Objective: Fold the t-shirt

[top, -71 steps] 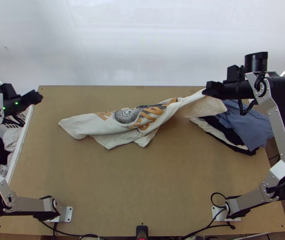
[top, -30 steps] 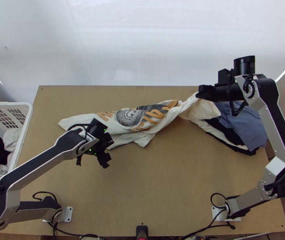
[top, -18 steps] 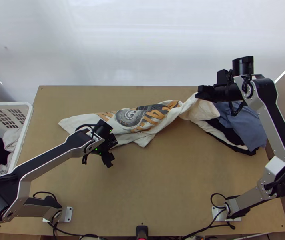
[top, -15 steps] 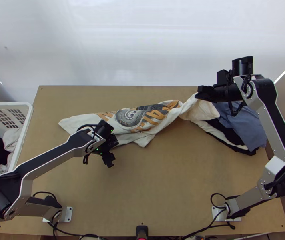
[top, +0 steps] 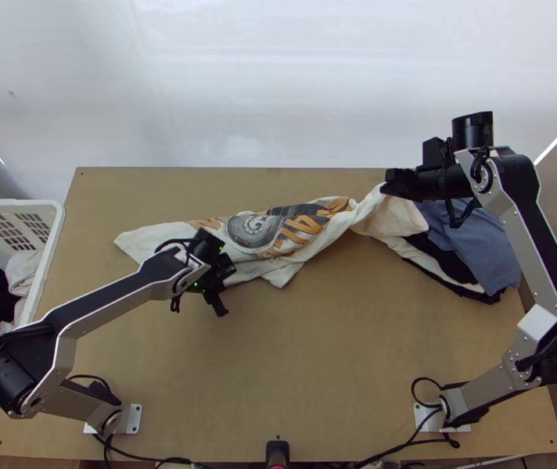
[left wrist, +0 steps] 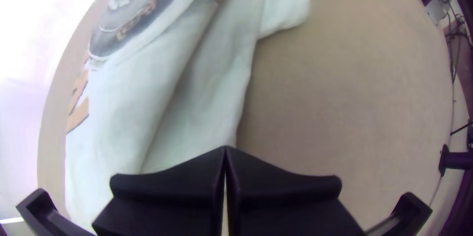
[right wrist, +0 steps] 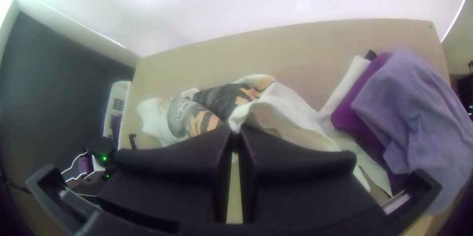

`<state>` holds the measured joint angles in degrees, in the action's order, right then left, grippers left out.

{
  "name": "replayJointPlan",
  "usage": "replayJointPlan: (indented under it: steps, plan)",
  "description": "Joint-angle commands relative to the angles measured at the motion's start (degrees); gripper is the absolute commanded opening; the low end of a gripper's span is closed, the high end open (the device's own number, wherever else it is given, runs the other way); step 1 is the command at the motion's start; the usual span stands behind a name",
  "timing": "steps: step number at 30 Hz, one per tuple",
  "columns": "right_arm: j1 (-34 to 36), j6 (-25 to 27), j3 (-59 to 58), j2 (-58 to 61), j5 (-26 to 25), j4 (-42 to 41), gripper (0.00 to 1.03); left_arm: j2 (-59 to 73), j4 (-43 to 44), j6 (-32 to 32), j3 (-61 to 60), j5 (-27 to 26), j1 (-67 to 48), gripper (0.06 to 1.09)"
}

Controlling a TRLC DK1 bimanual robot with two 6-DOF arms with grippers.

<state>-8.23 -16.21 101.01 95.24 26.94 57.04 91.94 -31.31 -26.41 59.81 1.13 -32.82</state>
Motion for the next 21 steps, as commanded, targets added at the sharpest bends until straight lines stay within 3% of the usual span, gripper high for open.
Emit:
replayJointPlan:
  steps: [1, 8, 9, 12, 13, 21]
  plan:
    - [0.23, 0.21, -0.2, -0.06, -0.04, -0.26, 0.03, -2.29, -0.77, 2.07, 3.47, -1.74, 2.85, 0.09]
    - [0.67, 0.39, -0.82, 0.03, -0.04, -0.87, 0.03, -5.9, -5.08, 3.47, 3.91, -4.9, 5.66, 0.09]
    - [0.67, 0.3, -0.82, 0.12, -0.04, -1.05, 0.03, -6.16, -5.34, 4.0, 3.47, -6.4, 5.57, 0.15]
    - [0.49, 0.21, -0.46, 0.3, -0.04, -1.23, 0.03, -7.65, -6.31, 2.16, 0.57, -7.63, 3.29, 0.72]
    - [0.49, 0.21, -0.38, 0.3, -0.04, -1.31, 0.03, -7.57, -6.22, 1.54, -0.31, -7.37, 2.76, 0.86]
    - [0.85, 0.3, -0.55, 0.21, -0.04, -1.31, 0.03, -2.38, -4.37, 0.93, -1.89, -4.9, 1.53, 0.87]
